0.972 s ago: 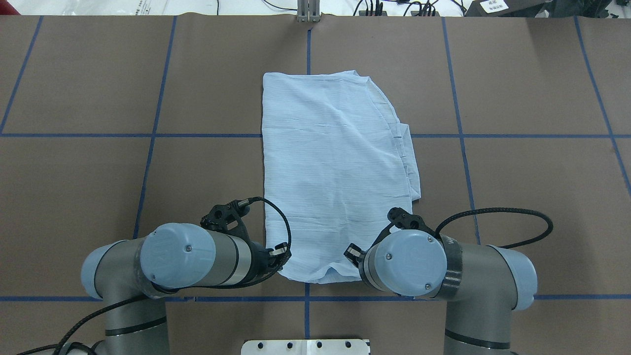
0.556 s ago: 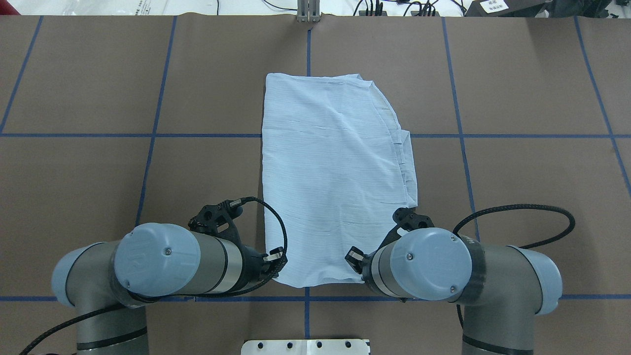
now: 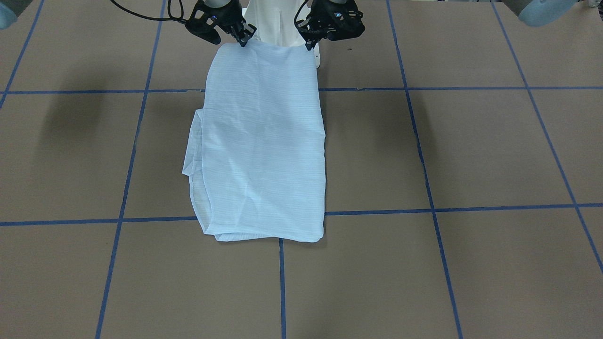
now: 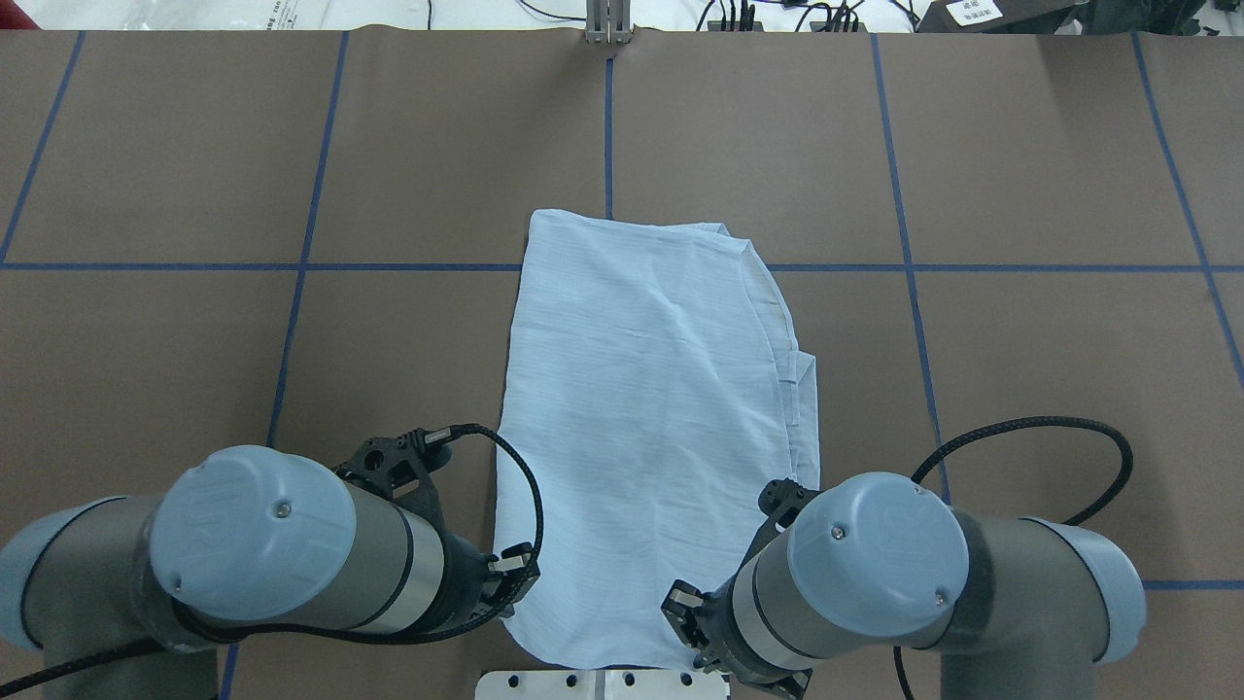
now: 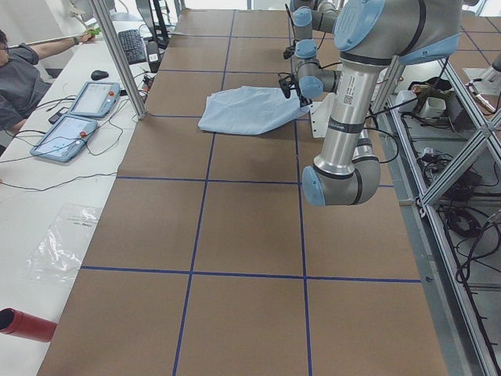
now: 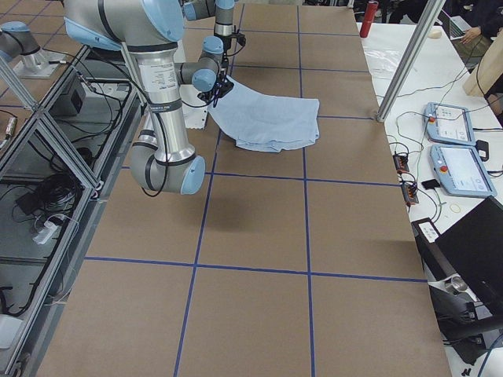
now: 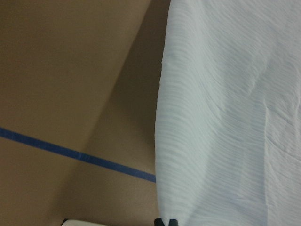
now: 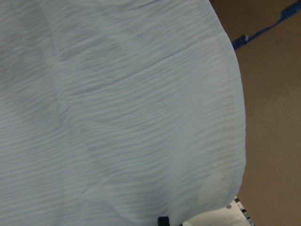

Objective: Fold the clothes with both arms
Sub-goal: 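Grasp the near shirt edge with both grippers and lift it, then fold the held edge away from the robot with both grippers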

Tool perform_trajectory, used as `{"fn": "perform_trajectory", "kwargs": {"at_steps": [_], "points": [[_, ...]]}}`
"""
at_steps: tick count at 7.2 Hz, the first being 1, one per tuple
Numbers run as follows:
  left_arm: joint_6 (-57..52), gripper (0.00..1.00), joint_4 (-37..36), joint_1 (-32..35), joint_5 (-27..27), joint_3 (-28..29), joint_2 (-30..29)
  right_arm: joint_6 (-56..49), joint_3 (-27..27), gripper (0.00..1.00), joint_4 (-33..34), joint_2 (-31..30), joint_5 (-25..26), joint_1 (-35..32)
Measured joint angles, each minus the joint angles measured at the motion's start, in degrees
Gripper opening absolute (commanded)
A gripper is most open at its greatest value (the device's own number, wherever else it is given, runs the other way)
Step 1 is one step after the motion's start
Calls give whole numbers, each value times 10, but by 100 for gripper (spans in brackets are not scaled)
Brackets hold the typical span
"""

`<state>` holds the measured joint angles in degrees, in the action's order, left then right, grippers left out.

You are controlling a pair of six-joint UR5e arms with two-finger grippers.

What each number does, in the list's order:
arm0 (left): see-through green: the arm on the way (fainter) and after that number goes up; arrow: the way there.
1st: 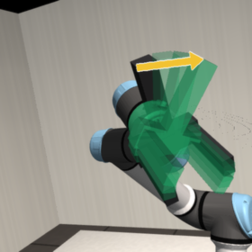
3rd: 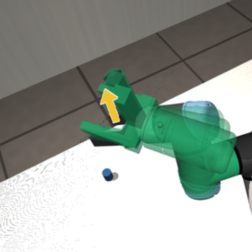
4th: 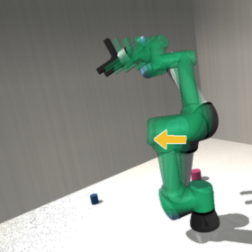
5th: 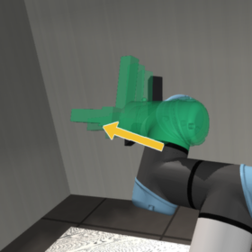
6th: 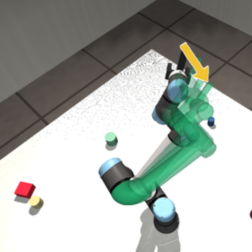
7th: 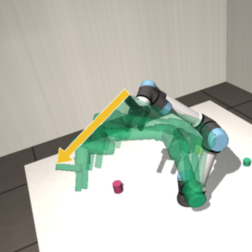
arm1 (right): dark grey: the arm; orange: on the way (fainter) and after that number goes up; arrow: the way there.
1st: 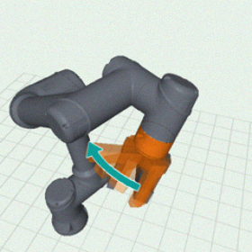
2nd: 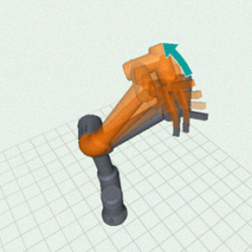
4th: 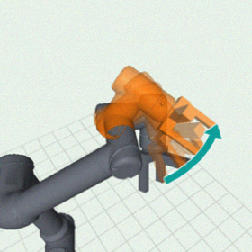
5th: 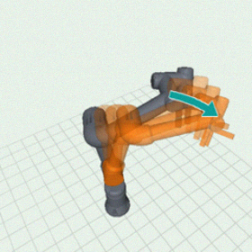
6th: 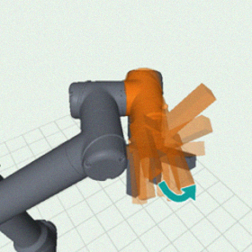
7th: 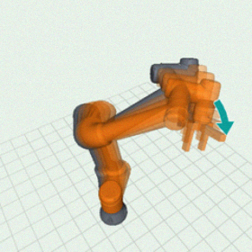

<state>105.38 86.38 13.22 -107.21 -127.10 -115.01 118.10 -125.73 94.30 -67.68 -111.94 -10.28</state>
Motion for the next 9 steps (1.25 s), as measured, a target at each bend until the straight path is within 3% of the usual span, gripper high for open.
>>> {"fn": "perform_trajectory", "kwargs": {"at_steps": [2, 4, 9], "points": [[-2, 0, -39, -7, -6, -24, -2, -2, -11, 0, 0, -1, -14, -1], [-8, 0, -30, 9, -6, 0, -9, -20, 10, 0, 0, 3, -13, -47], [-9, 0, 123, 129, -8, 124, -56, -121, 104, 0, -2, 67, -2, -173]]}}
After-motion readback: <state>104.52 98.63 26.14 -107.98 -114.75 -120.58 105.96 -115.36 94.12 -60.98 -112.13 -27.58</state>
